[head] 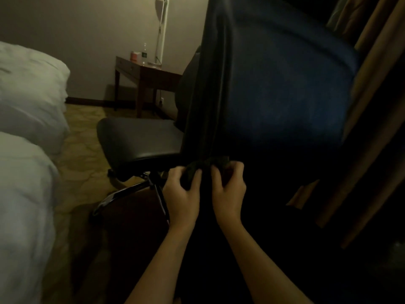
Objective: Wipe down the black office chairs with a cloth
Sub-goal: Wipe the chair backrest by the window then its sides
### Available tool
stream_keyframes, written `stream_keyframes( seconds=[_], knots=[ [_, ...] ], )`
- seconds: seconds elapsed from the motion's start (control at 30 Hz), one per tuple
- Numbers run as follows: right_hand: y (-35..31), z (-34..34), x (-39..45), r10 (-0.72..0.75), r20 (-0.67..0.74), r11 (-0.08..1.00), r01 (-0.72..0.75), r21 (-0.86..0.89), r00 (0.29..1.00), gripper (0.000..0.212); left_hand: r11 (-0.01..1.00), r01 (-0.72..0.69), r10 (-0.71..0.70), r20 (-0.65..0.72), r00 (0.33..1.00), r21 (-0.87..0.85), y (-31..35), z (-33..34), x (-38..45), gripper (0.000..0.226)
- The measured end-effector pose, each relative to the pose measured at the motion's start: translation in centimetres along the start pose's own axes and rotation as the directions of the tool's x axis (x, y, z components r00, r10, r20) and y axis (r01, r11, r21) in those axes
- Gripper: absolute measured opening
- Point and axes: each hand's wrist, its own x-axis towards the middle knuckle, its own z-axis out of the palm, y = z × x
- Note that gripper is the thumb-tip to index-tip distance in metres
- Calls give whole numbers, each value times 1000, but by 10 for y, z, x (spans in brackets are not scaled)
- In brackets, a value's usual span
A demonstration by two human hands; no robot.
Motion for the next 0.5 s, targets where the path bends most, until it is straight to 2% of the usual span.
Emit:
stream_keyframes(
  seconds=[0.13, 0.2, 0.3, 0.43, 0.5],
  knots=[
    [52, 10, -42, 186, 65, 975, -176, -137, 980, 13, 956, 253, -256, 0, 967, 150, -55, -14, -30, 8],
    [73, 12, -55, 246, 58, 957, -233, -175, 968, 12, 931, 287, -299, 19, 954, 225, -76, -21, -39, 12],
    [82, 16, -52, 295, 73, 954, -289, -81, 953, 9, 950, 179, -191, 22, 981, 256, -83, -24, -40, 12],
    [69, 31, -38, 434, 69, 865, -438, 244, 898, 2, 944, -67, 85, -41, 996, 322, -75, -23, -11, 14],
    [67, 39, -42, 452, 54, 849, -448, 280, 890, 3, 959, -103, 99, 30, 995, 264, -78, -25, 3, 15]
  ],
)
